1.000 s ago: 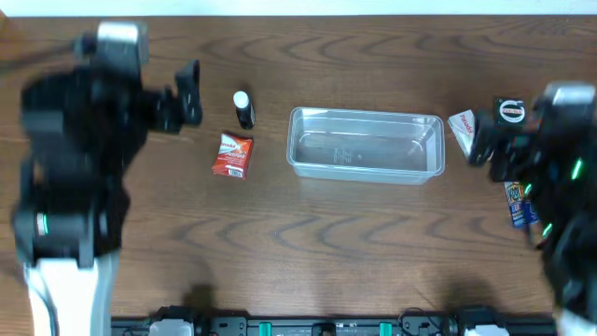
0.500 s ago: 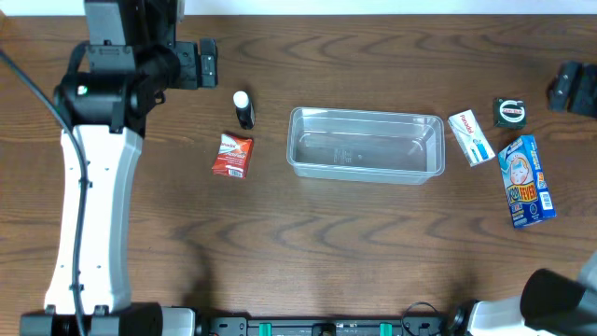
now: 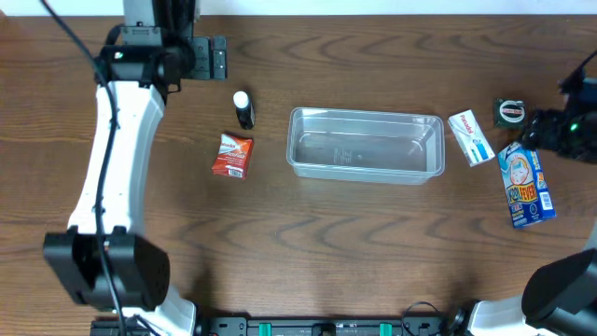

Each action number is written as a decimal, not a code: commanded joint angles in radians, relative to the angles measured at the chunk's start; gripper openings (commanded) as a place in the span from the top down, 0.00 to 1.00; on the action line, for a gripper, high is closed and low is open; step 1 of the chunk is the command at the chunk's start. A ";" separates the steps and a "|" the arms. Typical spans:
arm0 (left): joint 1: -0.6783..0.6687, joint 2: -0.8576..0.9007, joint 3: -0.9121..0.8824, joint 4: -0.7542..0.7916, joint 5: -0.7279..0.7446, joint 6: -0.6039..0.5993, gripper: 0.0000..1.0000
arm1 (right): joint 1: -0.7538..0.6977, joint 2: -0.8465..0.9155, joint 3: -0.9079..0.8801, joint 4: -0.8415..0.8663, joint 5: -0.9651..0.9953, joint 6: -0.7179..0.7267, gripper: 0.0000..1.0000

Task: Pack container
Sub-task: 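Raise both arms and move the right gripper to the blue Kool Fever box, then grasp the blue Kool Fever box with the right gripper and lift, then carry the blue box over the container and lower it inside, then open the right gripper and withdraw it from the container, then move the right gripper toward the white Panadol box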

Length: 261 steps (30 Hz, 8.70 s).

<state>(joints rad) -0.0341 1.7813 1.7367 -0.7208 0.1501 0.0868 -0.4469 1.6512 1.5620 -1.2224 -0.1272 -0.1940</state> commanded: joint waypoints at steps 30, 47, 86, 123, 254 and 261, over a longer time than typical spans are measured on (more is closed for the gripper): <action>0.028 0.175 0.016 0.117 0.113 -0.002 0.02 | -0.050 -0.011 -0.320 0.255 0.138 0.126 0.08; 0.026 0.175 0.014 0.108 0.112 -0.002 0.01 | -0.050 -0.011 -0.433 0.426 0.138 0.149 0.34; 0.029 0.175 -0.015 0.118 0.111 -0.001 0.02 | -0.049 -0.014 -0.378 0.344 0.049 0.179 0.99; 0.035 0.175 -0.015 0.124 0.111 -0.001 0.02 | 0.774 -0.049 0.209 0.140 -0.044 -0.461 0.95; 0.035 0.175 -0.015 0.124 0.111 -0.001 0.02 | 0.379 -0.077 -0.120 0.035 0.124 0.377 0.99; 0.035 0.175 -0.015 0.124 0.111 -0.001 0.02 | 0.348 -0.076 -0.332 0.171 0.180 0.478 0.99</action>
<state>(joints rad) -0.0063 1.9488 1.7351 -0.5976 0.2562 0.0795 -0.0757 1.5684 1.3060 -1.0973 0.0025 0.1879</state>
